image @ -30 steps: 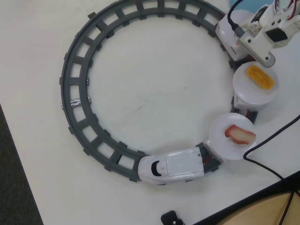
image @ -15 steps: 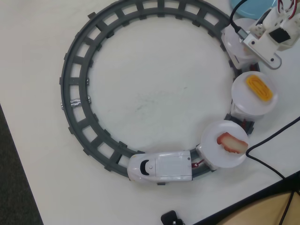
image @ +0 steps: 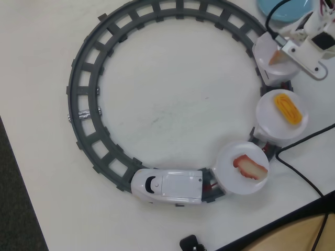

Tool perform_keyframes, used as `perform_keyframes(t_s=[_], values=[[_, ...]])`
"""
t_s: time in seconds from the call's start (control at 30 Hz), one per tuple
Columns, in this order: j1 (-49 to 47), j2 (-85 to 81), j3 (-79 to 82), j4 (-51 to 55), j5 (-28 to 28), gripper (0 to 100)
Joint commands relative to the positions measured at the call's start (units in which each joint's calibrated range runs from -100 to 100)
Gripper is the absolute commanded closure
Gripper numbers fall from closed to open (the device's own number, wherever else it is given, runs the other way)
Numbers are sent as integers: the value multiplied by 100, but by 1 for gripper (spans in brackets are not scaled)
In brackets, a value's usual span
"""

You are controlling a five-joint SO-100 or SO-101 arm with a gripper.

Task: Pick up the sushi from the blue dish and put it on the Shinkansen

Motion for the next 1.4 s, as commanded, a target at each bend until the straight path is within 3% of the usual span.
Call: perform_keyframes(t_s=[0.0, 0.17, 0.37, 0.57, 0.9, 1.1, 1.37], values=[[88, -1709, -352, 208, 24, 78], [1029, -3320, 608, 156, 13, 78], [2385, -4615, 2844, -280, 13, 79], [2579, -5817, 4926, -725, 19, 79], [2799, -8473, 7215, -580, 19, 79], [3371, -8398, 7269, -443, -18, 79], [3397, -8398, 7269, -443, -28, 79]])
